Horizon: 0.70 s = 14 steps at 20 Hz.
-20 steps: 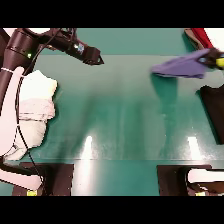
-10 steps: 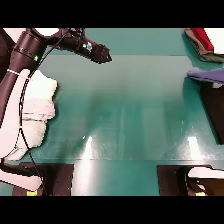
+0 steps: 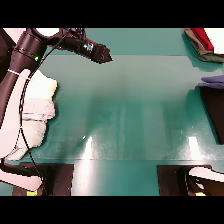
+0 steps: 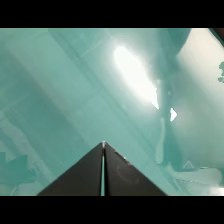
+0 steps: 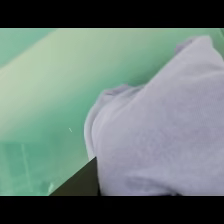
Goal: Fold the shirts.
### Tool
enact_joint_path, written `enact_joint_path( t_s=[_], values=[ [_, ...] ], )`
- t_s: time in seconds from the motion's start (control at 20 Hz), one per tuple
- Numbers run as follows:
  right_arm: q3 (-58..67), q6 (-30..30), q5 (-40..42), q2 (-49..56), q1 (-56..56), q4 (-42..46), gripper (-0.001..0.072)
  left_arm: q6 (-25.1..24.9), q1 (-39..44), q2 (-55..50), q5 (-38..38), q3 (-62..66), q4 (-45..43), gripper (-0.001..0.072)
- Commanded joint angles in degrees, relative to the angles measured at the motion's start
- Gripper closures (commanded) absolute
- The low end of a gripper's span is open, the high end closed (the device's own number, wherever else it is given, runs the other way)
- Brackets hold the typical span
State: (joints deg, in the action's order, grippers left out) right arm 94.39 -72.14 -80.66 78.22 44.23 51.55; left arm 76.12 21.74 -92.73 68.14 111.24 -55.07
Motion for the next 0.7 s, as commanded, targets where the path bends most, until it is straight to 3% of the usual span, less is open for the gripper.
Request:
enact_joint_path(
  t_s=[0.0, 0.15, 0.2, 0.25, 0.3, 0.5, 0.65],
  values=[
    [-0.2, -3.74, -5.81, -1.57, 1.7, 9.7, 0.0697, -0.09, 0.04, 0.04, 0.52, 0.0, -0.35, 0.0683],
    [-6.19, -5.55, -6.14, -5.46, 1.7, 21.81, 0.0679, -0.09, 0.04, 0.04, 1.42, 0.0, -0.59, 0.0683],
    [-8.48, -6.34, -6.38, -6.75, 1.86, 25.59, 0.0557, -0.09, 0.04, 0.04, 1.49, 0.0, -0.74, 0.0683],
    [-10.99, -6.69, -6.27, -8.11, 2.49, 29.2, 0.036, -0.11, 0.04, 0.04, 1.49, 0.0, -0.74, 0.0683],
    [-13.29, -6.82, -5.88, -9.27, 3.41, 31.5, 0.0228, -0.13, 0.04, 0.04, 1.55, 0.0, -0.74, 0.0683],
    [-19.41, -9.79, -5.81, -12.17, 8.98, 32.04, 0.0215, -1.57, 0.04, 0.04, 1.92, 0.0, -0.74, 0.0683],
    [-21.62, -12.41, -5.22, -13.44, 10.91, 18.47, 0.0261, -1.55, 0.04, 0.04, 1.73, 0.0, -0.72, 0.0683]
  ],
)
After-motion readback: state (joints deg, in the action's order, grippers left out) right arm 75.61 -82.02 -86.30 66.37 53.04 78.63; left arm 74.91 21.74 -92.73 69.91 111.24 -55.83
